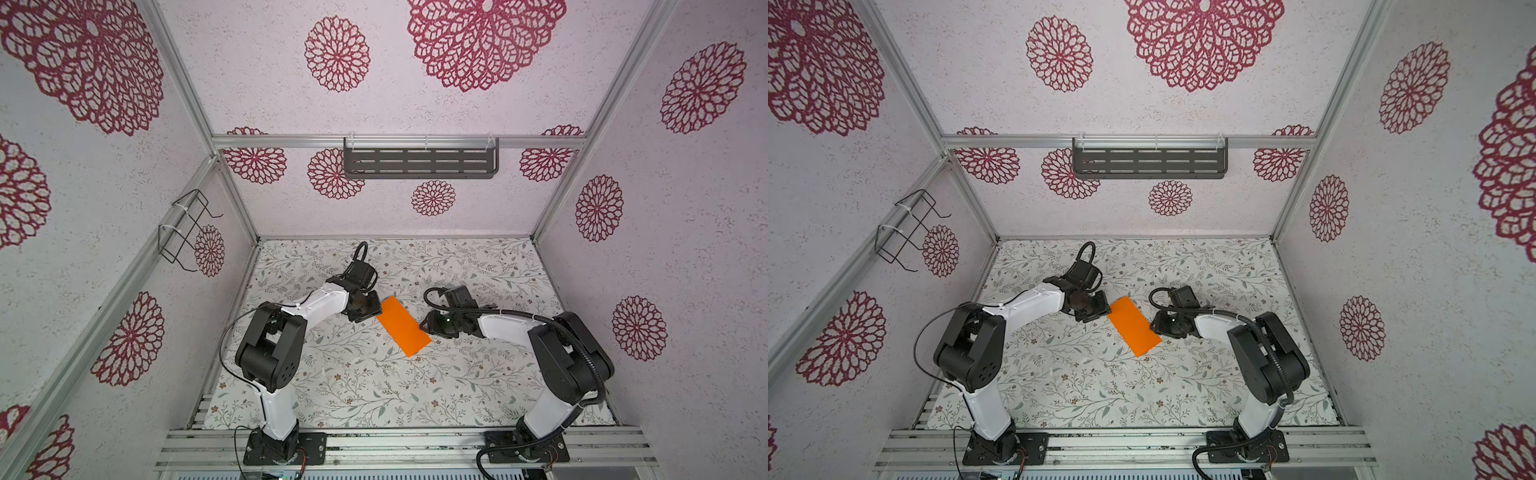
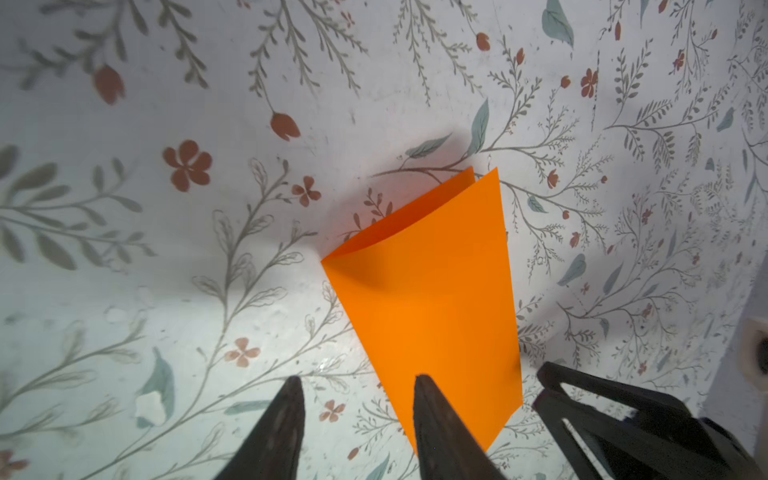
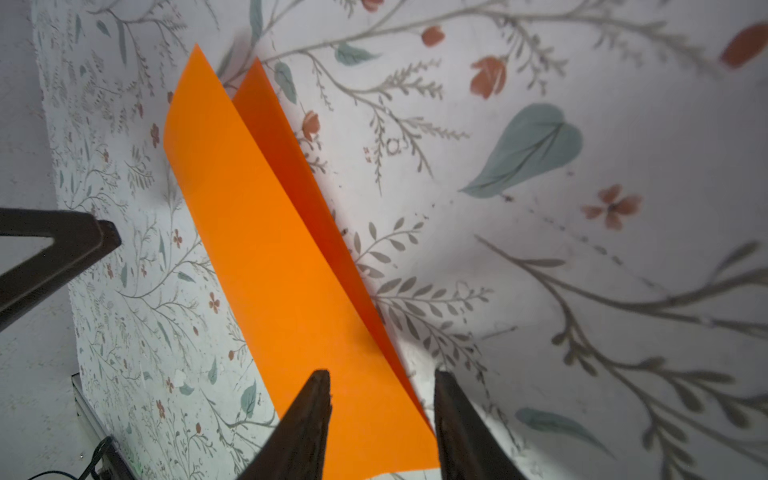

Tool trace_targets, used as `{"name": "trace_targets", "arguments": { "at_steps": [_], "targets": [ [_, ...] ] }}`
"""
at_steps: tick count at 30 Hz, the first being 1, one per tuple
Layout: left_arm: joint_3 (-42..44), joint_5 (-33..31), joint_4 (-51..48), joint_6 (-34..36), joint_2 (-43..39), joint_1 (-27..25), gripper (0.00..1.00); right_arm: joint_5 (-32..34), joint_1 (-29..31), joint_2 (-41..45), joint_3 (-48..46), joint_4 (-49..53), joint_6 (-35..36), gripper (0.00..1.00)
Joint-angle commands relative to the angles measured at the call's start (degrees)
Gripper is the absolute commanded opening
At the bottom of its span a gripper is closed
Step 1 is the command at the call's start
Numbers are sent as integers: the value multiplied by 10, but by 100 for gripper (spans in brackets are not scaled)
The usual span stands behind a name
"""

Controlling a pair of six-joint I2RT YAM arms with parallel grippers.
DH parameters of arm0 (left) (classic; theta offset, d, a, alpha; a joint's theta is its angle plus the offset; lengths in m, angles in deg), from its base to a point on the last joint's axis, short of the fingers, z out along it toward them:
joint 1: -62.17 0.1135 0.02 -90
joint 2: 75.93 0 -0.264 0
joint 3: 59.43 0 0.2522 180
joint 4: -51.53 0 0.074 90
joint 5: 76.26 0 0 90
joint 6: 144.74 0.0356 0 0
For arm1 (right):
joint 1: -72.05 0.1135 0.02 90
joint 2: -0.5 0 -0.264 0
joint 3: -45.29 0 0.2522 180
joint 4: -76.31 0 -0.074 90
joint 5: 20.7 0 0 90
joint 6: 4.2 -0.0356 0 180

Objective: Fold a paper plane with a square sheet of paper (pick it up from the middle)

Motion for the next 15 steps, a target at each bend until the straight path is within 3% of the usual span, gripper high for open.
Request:
{"name": "trace_targets", "arguments": {
  "at_steps": [1, 8, 15],
  "targets": [
    [-1, 46, 49, -32, 18, 3, 46, -24, 0, -6, 11, 28, 15, 45],
    [-7, 53, 55, -31, 39, 4, 48, -89, 4, 2, -29, 7, -16, 44],
    [-46, 74, 47, -11, 94, 24, 48, -204, 9, 3, -73, -138, -104, 43]
  ]
}}
